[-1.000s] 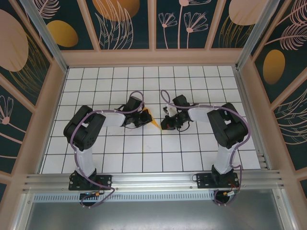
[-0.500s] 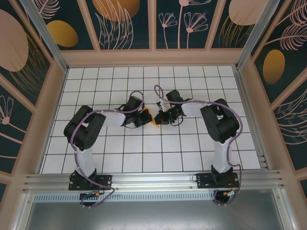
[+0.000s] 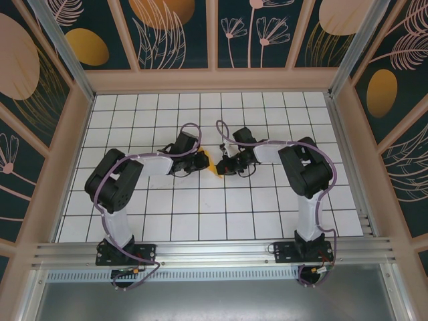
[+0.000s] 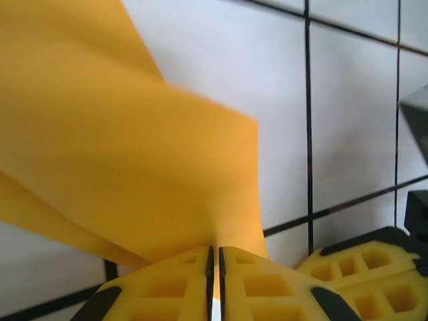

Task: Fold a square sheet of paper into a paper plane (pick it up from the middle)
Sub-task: Fold the wing for the fifth time at the center of the table.

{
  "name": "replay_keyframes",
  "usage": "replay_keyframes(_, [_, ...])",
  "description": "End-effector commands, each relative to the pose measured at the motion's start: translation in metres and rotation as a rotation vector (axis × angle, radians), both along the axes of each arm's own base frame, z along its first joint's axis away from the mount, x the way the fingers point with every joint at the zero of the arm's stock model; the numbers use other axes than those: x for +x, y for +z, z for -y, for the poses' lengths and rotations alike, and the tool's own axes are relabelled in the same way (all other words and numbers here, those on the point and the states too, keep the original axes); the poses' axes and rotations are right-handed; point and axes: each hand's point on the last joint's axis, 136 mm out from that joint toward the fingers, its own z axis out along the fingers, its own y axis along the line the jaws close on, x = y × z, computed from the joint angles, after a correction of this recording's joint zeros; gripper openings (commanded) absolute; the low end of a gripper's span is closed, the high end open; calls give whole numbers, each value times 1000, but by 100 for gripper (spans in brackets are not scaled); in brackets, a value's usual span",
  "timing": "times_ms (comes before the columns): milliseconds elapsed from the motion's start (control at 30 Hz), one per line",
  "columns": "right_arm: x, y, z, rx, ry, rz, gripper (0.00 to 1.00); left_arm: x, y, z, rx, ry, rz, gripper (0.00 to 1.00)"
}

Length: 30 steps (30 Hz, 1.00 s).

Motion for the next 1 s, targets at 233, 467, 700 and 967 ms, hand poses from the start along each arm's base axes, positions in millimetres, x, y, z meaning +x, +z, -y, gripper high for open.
replay_keyframes(233, [-19,-42,30,-161,-41,-98,0,20,13,-3,14,-21,105,15])
replay_keyframes(467, [-20,-44,31,-165,-41,-107,0,18,28,17,-112,-79,120,16])
replay_keyframes(700, [-20,-45,31,-170,-40,-109,0,13,-1,11,-72,-49,44,15])
replay_keyframes(967, [-21,-48,32,-177,-36,-115,0,15,-15,-1,4,-22,35,14])
